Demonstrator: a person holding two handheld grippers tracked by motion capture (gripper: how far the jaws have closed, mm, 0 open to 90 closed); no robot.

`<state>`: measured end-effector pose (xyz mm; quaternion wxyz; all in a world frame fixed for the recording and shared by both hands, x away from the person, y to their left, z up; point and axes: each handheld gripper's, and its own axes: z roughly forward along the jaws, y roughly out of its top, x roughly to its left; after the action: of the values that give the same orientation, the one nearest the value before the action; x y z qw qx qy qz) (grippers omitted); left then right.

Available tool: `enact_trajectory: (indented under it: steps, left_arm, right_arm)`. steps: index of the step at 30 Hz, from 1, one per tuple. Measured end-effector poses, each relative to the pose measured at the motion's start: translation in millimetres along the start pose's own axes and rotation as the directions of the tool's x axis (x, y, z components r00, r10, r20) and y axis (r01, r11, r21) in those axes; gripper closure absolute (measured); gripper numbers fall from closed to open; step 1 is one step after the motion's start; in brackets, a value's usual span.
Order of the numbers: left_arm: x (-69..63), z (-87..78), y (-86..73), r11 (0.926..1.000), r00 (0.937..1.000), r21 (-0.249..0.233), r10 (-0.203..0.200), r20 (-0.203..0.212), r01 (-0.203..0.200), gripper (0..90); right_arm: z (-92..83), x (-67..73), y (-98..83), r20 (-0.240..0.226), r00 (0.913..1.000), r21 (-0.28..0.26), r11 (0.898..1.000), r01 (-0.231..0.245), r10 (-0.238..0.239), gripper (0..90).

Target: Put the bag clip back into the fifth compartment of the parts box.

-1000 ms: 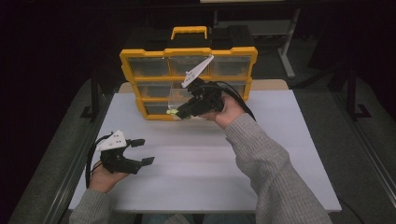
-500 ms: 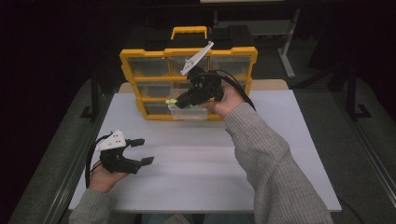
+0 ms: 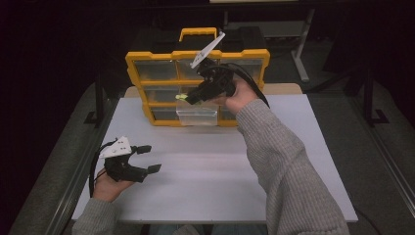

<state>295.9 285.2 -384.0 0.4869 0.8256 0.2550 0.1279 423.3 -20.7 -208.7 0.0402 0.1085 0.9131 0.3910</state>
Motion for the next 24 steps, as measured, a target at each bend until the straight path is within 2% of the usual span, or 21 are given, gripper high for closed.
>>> enact_trajectory:
  steps: [19, 24]
  left_arm:
    - [1.0, -0.6, 0.1, 0.9998, 0.9999, 0.013, 0.014, 0.0, -0.014, 21.3]
    - [-0.1, 0.5, -0.2, 1.0, 1.0, 0.002, -0.001, 0.0, 0.001, 21.3]
  right_arm:
    - [-4.5, -19.0, 9.4, 0.049, 0.9987, 0.008, 1.0, -0.015, 0.015, 77.0]
    - [-1.7, -24.5, 8.5, 0.06, 0.9977, 0.018, 0.999, -0.032, 0.031, 77.0]
